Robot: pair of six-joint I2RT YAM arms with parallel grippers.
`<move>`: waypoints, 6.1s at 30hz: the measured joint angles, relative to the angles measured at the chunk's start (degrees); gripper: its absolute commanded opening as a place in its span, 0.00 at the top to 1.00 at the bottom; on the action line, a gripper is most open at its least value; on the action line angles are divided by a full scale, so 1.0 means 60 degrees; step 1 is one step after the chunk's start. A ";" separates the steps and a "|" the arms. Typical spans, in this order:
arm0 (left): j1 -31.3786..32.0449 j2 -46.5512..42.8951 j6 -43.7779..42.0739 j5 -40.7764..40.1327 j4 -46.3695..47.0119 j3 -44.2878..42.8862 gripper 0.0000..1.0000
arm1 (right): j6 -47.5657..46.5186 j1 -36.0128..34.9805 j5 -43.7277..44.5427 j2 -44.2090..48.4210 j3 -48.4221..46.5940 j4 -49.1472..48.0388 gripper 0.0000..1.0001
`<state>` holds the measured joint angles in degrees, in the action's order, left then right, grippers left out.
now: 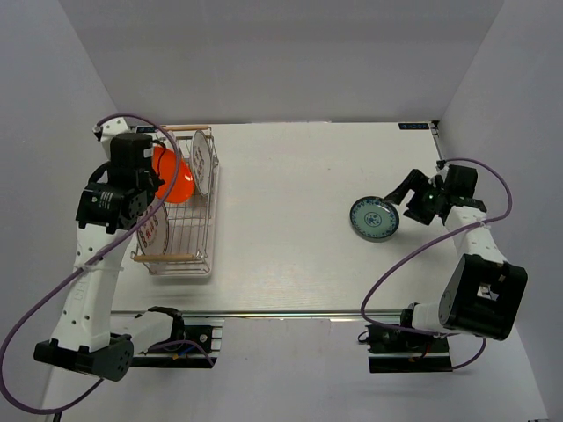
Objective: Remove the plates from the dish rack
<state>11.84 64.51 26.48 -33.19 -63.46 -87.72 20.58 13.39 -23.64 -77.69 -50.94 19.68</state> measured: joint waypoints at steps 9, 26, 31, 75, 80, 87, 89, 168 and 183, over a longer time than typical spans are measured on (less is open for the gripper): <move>0.0022 -0.0692 -0.0317 0.2838 0.2284 0.0444 1.00 | 0.0262 -0.0612 -0.2594 0.0328 -0.0535 -0.0481 0.11; 0.0936 0.2040 0.0372 0.9832 0.6295 0.2976 1.00 | 0.1501 -0.3719 -0.4499 -0.0302 -0.2175 -0.3078 0.16; 0.1512 0.2131 0.0648 1.0295 0.7074 0.3370 1.00 | 0.1377 -0.4492 -0.4087 -0.1395 -0.2805 -0.2827 0.22; 0.2280 0.0678 0.0612 0.0714 0.1005 0.1563 0.02 | 0.0783 -0.1071 0.3927 0.0262 0.0004 0.0390 1.00; 0.2280 0.0178 0.0444 0.0510 0.0976 0.1628 0.02 | 0.0772 -0.1020 0.4124 0.0117 0.0353 0.0117 1.00; 0.2280 -0.0310 0.0302 0.0408 0.1213 0.2182 0.02 | 0.0732 -0.1020 0.3643 -0.0579 0.0361 -0.0546 0.81; 0.2280 -0.0357 0.0364 0.0259 0.1155 0.2182 0.02 | 0.0732 -0.1020 0.3552 -0.0594 0.0444 -0.0674 0.75; -0.1392 0.0925 -0.1064 -0.0273 0.0324 0.2616 0.99 | 0.0503 -0.1045 0.3082 -0.0215 0.0903 -0.0623 0.11; -0.1392 0.0794 -0.1512 0.0284 -0.0004 0.1687 1.00 | 0.0503 -0.1045 0.3085 -0.0047 0.0903 -0.0510 0.11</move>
<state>3.49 69.28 17.41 -31.48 -63.48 -77.60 23.59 7.11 -5.13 -77.97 -45.52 16.62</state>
